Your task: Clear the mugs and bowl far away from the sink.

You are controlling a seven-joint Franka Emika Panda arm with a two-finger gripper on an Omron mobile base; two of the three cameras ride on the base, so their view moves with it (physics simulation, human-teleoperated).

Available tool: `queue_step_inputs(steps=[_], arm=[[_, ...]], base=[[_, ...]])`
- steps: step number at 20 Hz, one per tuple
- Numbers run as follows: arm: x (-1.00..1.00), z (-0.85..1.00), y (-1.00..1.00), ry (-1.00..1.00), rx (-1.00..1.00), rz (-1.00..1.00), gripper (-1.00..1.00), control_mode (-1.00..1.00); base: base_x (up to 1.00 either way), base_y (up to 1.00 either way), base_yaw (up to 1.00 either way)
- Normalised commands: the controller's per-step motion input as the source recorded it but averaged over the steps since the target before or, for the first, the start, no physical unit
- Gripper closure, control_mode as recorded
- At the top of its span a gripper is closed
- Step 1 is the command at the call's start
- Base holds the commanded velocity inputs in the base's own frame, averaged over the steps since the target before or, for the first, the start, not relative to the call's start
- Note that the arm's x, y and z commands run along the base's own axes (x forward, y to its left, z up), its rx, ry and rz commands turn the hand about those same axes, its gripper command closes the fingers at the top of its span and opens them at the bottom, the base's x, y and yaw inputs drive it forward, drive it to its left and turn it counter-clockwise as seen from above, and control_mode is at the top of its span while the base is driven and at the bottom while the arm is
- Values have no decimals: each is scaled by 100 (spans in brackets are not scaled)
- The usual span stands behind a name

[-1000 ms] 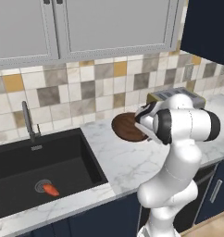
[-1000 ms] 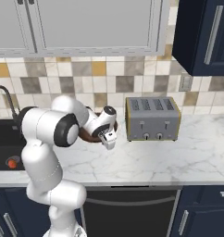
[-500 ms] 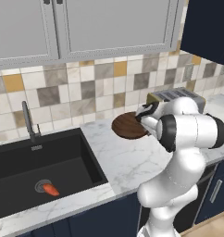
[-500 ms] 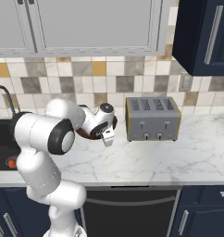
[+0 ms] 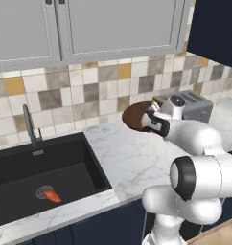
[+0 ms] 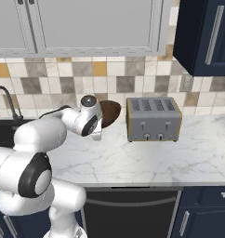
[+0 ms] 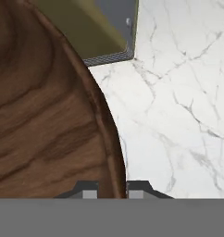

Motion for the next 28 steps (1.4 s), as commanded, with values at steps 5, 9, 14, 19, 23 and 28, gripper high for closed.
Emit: queue_step_inputs(steps=[5,9,14,19,23,28], arm=[[-44,100,1,1,0,-25,100,-100],[-43,87,0,-1,2,-9,100,-100],[-65,68,0,0,15,0,100,-100],[-80,57,0,0,12,0,100,-100],[-100,24,0,0,0,0,100,-100],[-100,12,0,0,0,0,100,-100]], base=[[0,0,0],[0,0,0],[0,0,0],[0,0,0],[0,0,0],[0,0,0]])
